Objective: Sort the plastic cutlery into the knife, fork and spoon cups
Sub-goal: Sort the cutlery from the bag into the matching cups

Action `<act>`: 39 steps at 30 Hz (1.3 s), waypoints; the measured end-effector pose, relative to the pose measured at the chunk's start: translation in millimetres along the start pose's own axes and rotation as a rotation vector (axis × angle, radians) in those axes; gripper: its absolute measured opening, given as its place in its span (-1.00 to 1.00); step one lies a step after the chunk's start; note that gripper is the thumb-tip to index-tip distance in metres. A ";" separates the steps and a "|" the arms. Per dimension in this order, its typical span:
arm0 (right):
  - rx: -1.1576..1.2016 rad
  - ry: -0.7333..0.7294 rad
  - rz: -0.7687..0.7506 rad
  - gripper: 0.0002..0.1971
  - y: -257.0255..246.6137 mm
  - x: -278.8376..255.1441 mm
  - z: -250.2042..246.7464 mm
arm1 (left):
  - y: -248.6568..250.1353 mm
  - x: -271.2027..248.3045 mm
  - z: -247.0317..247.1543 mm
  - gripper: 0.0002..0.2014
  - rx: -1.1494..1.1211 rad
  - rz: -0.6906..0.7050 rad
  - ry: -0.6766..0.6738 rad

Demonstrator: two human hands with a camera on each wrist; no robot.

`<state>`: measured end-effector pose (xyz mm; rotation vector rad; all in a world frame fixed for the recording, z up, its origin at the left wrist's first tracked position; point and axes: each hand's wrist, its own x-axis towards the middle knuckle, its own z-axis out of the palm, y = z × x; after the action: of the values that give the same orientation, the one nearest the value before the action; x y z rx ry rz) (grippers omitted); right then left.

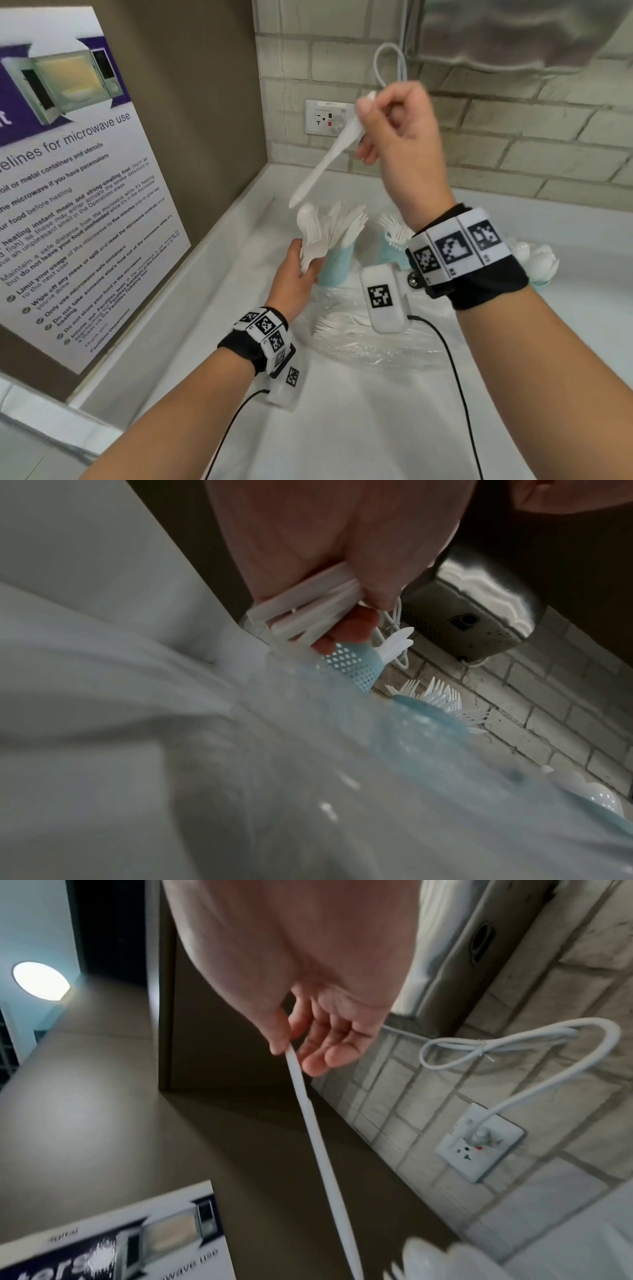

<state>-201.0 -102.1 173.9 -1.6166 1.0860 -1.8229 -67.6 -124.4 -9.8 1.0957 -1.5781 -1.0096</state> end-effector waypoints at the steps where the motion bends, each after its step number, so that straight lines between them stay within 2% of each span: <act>1: 0.025 0.053 -0.042 -0.88 -0.8 3.9 -3.3 | -1.6 0.1 -1.0 -0.87 -0.008 0.000 0.006; 4: -0.012 0.117 -0.076 -0.86 11.2 9.3 -7.8 | -4.8 0.3 -2.7 -0.93 -0.017 -0.010 0.013; 8: -0.282 0.024 0.119 -0.79 59.3 -4.1 -4.1 | -8.2 3.8 -2.8 -0.85 -0.062 -0.030 -0.016; 11: -0.458 -0.065 0.293 -0.86 93.8 -20.1 -4.4 | -6.3 4.7 -2.9 -0.82 -0.094 -0.015 -0.031; 12: -0.514 -0.095 0.327 -0.84 100.7 -24.9 -5.0 | -3.2 4.3 -3.0 -0.83 -0.117 -0.013 -0.029; 14: -0.594 -0.095 0.293 -0.76 104.0 -33.1 -4.9 | 2.4 4.0 -3.1 -0.79 -0.157 -0.013 -0.024; 16: -0.544 -0.063 0.201 -0.80 92.2 -40.2 -0.7 | 8.8 4.5 -2.2 -0.73 -0.185 -0.025 -0.024; 18: -0.378 -0.099 0.185 -0.94 78.5 -48.0 4.6 | 15.0 5.2 0.4 -0.70 -0.236 -0.043 -0.027; 20: -0.285 -0.176 0.228 -0.85 70.2 -57.4 8.2 | 22.2 4.7 3.8 -0.74 -0.270 -0.047 -0.034; 23: -0.373 -0.231 0.252 -0.69 74.4 -66.4 10.7 | 28.3 3.5 7.9 -0.71 -0.289 -0.052 -0.045; 26: -0.412 -0.181 0.308 -0.77 77.4 -67.6 8.4 | 32.8 2.5 10.7 -0.68 -0.246 -0.056 -0.082; 29: -0.347 -0.093 0.361 -0.93 75.8 -63.8 1.2 | 37.6 -0.4 12.6 -0.77 -0.231 -0.059 -0.086; 35: -0.090 0.057 0.457 -0.79 70.4 -59.0 -4.1 | 42.1 -3.9 14.8 -0.79 -0.221 0.009 -0.094; 39: 0.073 -0.016 0.491 -0.81 66.3 -60.8 -12.5 | 46.3 -5.0 17.3 -0.69 -0.291 -0.010 -0.107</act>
<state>-211.5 -89.9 84.6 -1.1854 1.2594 -1.4996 -92.4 -105.6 28.9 0.8613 -1.4537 -1.2776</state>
